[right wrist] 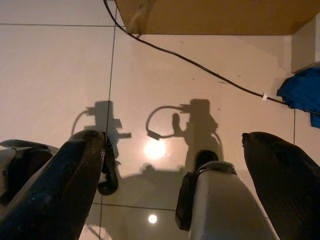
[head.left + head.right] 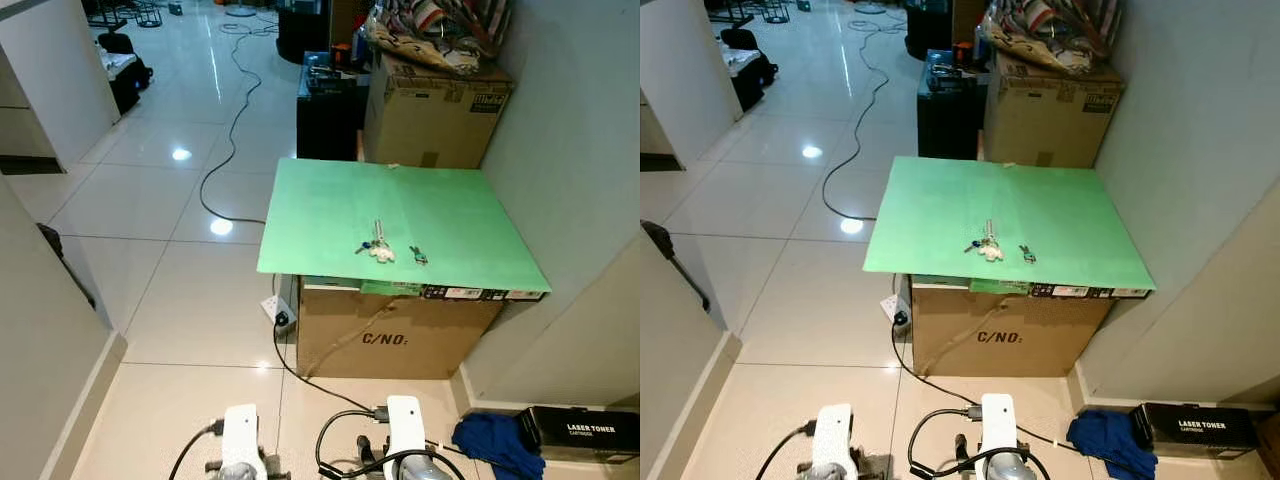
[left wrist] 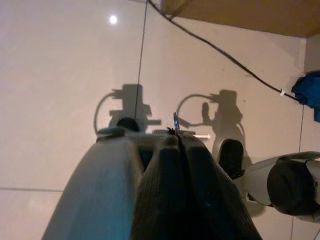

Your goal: Hang keys on a hook

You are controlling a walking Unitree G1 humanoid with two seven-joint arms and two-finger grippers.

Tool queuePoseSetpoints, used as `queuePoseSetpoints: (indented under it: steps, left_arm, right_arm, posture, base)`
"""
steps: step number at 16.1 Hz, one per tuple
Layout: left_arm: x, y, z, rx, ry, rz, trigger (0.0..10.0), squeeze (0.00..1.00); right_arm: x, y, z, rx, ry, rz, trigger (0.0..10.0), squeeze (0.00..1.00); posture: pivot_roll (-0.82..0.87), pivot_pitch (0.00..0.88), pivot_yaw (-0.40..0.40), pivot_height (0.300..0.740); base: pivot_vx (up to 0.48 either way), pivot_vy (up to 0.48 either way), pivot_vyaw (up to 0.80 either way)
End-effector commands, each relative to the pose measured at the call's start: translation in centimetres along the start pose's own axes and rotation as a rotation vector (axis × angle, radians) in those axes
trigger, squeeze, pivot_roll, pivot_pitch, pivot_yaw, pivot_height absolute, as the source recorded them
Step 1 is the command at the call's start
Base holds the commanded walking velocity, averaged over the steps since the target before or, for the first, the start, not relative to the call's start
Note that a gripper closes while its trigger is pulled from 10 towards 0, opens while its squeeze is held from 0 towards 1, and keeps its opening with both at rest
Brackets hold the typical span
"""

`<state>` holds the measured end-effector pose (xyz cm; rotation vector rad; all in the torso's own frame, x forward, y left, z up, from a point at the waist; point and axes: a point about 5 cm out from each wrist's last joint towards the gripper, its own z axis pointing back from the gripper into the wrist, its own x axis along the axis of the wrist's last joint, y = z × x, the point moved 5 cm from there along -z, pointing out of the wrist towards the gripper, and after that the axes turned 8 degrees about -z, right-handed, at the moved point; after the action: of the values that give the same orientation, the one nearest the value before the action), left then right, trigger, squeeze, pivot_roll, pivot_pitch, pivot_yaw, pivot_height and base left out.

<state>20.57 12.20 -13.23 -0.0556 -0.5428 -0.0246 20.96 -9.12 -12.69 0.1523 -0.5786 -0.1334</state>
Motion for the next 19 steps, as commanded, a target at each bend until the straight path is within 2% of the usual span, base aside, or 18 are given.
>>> queuePoseSetpoints:
  steps: [1, 13, 14, 19]
  left_arm:
    - [12.00, -2.10, 0.51, -0.071, -0.310, -0.439, 10.0, 0.00]
    - [12.00, -2.10, 0.51, -0.071, -0.310, -0.439, 10.0, 0.00]
    - [12.01, -2.11, 0.51, -0.072, -0.309, -0.436, 10.0, 0.00]
    - [12.01, -2.11, 0.51, -0.072, -0.309, -0.436, 10.0, 0.00]
  right_arm:
    - [-1.99, 1.71, 0.30, 0.027, 0.041, -0.021, 10.0, 0.00]
    - [-1.99, 1.71, 0.30, 0.027, 0.041, -0.021, 10.0, 0.00]
    - [-2.10, 1.72, 0.33, 0.027, 0.042, -0.021, 10.0, 0.00]
    - [-2.10, 1.72, 0.33, 0.027, 0.042, -0.021, 10.0, 0.00]
  posture:
    - [-0.13, 0.018, 0.128, 0.686]
    - [-0.13, 0.018, 0.128, 0.686]
    - [-0.13, 0.000, 0.000, 0.686]
    - [-0.13, 0.000, 0.000, 0.686]
  base:
    - [0.000, 0.000, 0.00]
    - [0.000, 0.000, 0.00]
    - [0.000, 0.000, 0.00]
    - [0.000, 0.000, 0.00]
